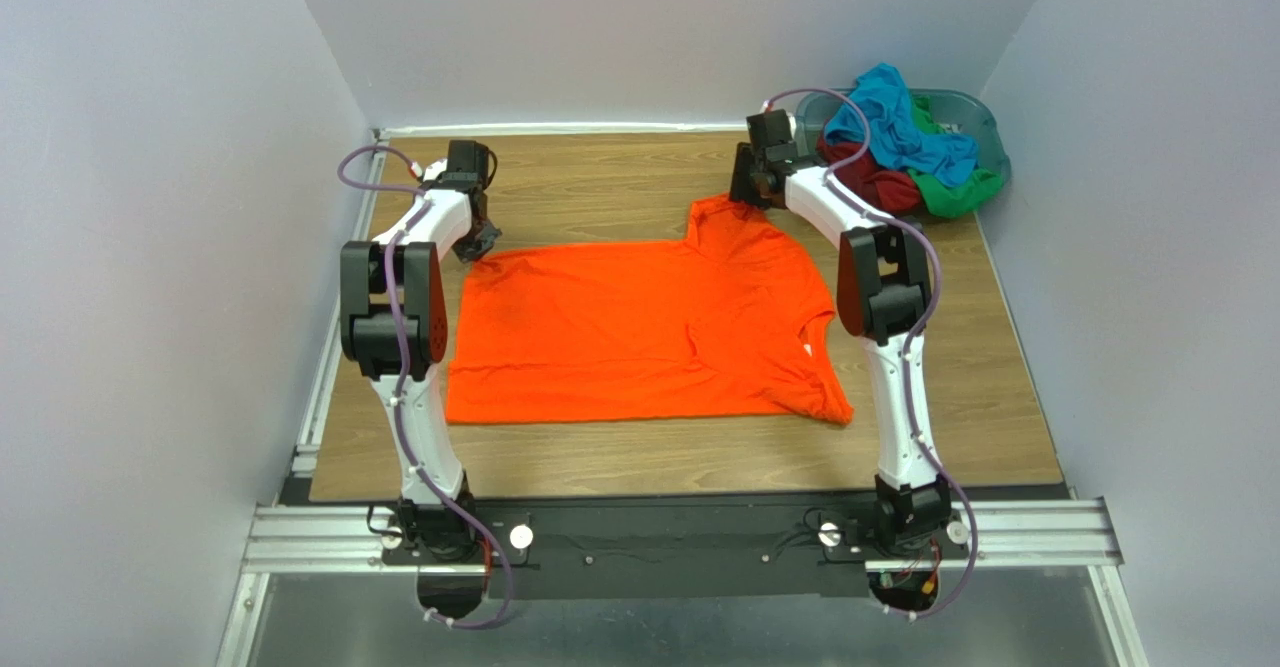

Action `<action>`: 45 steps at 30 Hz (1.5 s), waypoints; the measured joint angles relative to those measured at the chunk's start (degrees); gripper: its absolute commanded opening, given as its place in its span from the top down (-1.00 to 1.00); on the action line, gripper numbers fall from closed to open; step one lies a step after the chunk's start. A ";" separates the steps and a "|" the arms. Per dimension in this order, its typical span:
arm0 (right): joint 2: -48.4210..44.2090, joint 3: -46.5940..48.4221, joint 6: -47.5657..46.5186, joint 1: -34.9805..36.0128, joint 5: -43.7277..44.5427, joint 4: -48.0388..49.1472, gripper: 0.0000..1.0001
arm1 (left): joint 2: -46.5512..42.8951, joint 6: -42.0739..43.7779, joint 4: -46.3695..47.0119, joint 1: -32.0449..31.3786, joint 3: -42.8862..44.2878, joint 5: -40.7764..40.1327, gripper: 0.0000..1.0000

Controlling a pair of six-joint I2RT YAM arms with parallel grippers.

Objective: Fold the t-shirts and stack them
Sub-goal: Fold the tshirt

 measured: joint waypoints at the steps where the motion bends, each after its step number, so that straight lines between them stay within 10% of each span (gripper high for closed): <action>1: -0.11 -0.20 -0.15 0.07 -0.22 0.00 0.03 | 0.00 0.00 0.00 0.00 0.00 0.00 1.00; 13: -0.24 -0.22 -1.20 0.94 -1.95 -0.55 0.96 | 0.00 0.00 0.04 0.00 0.00 0.02 1.00; 45: -45.83 -43.45 -6.19 4.90 -1.62 0.13 0.99 | -20.50 -1.64 5.84 -0.07 -19.91 1.20 1.00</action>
